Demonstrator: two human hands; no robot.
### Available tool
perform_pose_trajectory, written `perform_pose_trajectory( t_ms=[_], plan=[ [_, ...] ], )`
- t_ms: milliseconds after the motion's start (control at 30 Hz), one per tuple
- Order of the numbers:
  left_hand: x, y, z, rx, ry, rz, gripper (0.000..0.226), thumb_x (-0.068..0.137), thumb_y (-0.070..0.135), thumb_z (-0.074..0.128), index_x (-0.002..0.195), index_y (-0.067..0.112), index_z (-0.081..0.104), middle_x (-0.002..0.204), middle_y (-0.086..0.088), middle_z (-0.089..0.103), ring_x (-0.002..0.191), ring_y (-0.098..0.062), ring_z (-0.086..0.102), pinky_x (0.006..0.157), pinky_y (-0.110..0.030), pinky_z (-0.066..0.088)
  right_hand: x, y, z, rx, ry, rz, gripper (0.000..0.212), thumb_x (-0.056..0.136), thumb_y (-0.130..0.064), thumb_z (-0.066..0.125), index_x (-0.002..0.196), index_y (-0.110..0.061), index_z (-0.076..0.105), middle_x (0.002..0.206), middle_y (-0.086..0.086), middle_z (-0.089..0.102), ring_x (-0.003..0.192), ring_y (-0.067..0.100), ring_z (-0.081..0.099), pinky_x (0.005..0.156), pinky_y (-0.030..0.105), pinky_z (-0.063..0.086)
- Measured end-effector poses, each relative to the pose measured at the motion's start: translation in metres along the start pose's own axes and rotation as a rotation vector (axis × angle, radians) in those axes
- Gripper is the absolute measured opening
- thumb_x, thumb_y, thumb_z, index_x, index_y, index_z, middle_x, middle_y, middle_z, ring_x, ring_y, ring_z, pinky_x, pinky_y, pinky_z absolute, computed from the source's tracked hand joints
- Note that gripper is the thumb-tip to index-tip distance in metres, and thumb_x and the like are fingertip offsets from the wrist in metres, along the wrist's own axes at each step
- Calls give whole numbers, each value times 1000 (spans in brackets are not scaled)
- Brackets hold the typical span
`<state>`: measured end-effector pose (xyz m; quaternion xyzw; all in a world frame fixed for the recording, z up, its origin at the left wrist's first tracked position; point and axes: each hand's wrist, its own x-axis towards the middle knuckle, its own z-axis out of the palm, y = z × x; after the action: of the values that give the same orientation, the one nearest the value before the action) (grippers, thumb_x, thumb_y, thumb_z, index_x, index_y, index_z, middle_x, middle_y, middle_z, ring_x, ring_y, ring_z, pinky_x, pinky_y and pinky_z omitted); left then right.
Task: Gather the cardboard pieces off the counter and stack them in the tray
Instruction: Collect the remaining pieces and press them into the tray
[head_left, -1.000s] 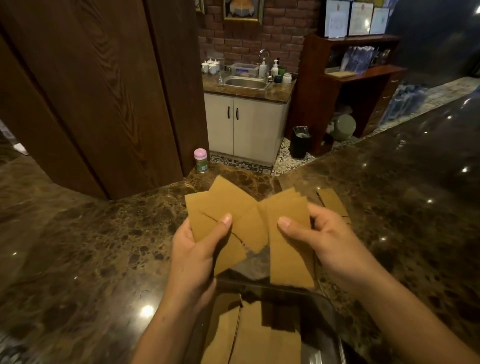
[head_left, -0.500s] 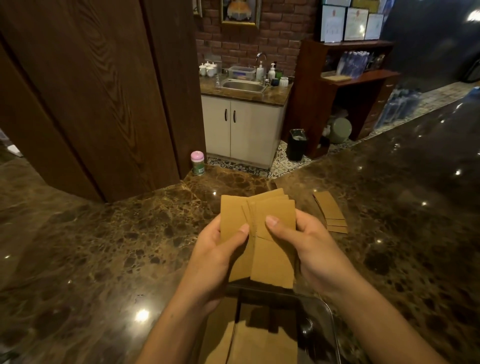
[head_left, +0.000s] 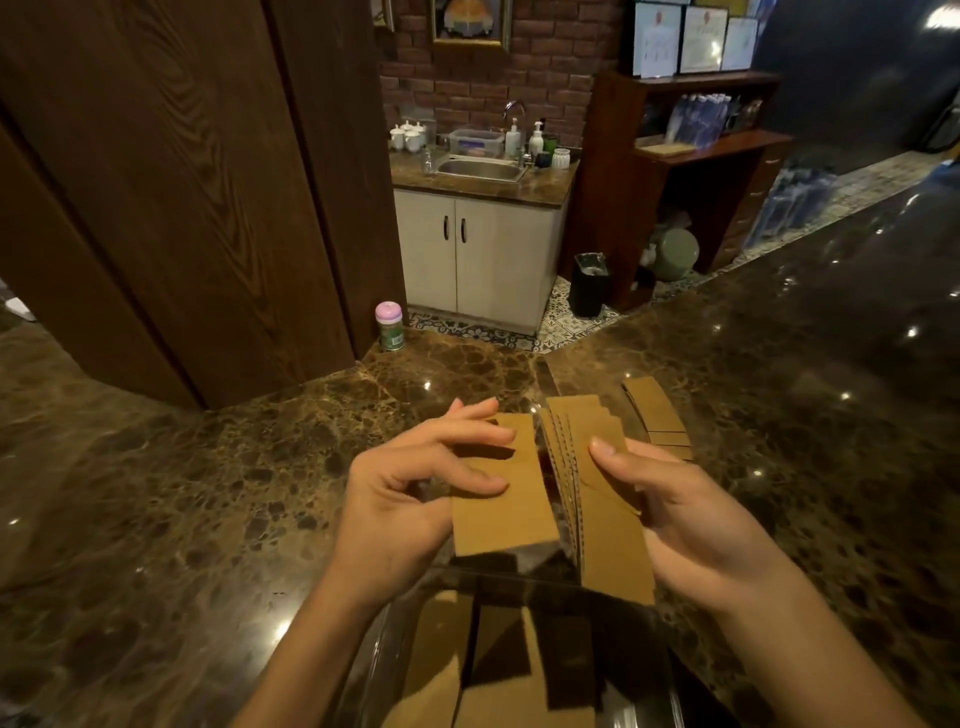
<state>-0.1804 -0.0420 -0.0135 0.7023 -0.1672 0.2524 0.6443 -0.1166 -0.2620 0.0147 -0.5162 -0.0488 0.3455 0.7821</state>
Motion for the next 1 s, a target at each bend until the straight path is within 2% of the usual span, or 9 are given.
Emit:
perform_pose_trajectory(
  t_ms=[100, 233, 333, 433, 567, 667, 867, 933, 1000],
  plan=[
    [2, 1, 1, 120, -75, 99, 7, 70, -1, 82, 76, 1, 79, 122, -12, 71, 133, -31, 56, 113, -61, 38, -3, 4, 2, -10, -18, 20, 35, 92, -19, 56, 118, -9, 77, 120, 19, 76, 104, 29, 76, 86, 39, 64],
    [1, 6, 7, 200, -74, 124, 16, 73, -3, 80, 87, 4, 80, 138, -15, 61, 142, -29, 47, 111, -48, 46, -3, 12, 9, -75, 43, -26, 43, 93, -22, 59, 133, -11, 66, 125, 16, 75, 116, 32, 72, 91, 43, 61],
    [-2, 10, 14, 182, 60, -8, 31, 88, -10, 65, 111, 9, 76, 139, -4, 64, 135, -16, 55, 104, -32, 52, -4, 12, 13, -129, 88, -99, 37, 89, -21, 62, 126, -14, 69, 112, 10, 80, 97, 22, 79, 72, 31, 64],
    [-2, 17, 22, -7, 193, -278, 34, 94, 14, 58, 127, 16, 67, 123, 10, 73, 115, -13, 70, 90, -33, 60, -7, 11, 14, -204, 109, -165, 35, 89, -22, 62, 123, -17, 68, 108, 7, 81, 94, 20, 79, 69, 29, 64],
    [-4, 20, 24, -178, 235, -465, 46, 83, 3, 73, 123, 24, 66, 114, 0, 78, 97, -26, 78, 77, -38, 64, -8, 14, 16, -274, 96, -216, 37, 90, -24, 62, 127, -22, 65, 114, 4, 80, 103, 24, 77, 79, 35, 65],
    [-4, 20, 23, -168, 273, -475, 39, 85, 2, 73, 119, 18, 68, 100, -10, 81, 92, -27, 78, 77, -39, 64, -8, 16, 17, -304, 95, -235, 40, 89, -28, 63, 129, -24, 64, 116, 3, 79, 106, 23, 76, 84, 39, 64],
    [-7, 15, 23, -75, 289, -464, 19, 88, 8, 71, 107, 11, 76, 91, -10, 81, 88, -24, 78, 75, -36, 64, -7, 16, 14, -361, 123, -311, 39, 88, -30, 64, 125, -24, 67, 116, 1, 79, 107, 21, 76, 86, 39, 64],
    [-6, 14, 19, -41, 241, -457, 20, 89, 6, 71, 108, 11, 76, 93, -7, 81, 89, -22, 78, 74, -31, 62, -7, 13, 12, -395, 122, -311, 37, 88, -29, 64, 124, -22, 68, 113, 1, 79, 104, 19, 76, 82, 34, 64],
    [-5, 12, 13, 40, 119, -441, 23, 90, 7, 70, 111, 13, 77, 97, -4, 81, 93, -19, 77, 78, -33, 61, -6, 3, 7, -456, 106, -305, 34, 89, -29, 64, 121, -20, 69, 110, 1, 80, 101, 19, 77, 80, 33, 63]
  ],
)
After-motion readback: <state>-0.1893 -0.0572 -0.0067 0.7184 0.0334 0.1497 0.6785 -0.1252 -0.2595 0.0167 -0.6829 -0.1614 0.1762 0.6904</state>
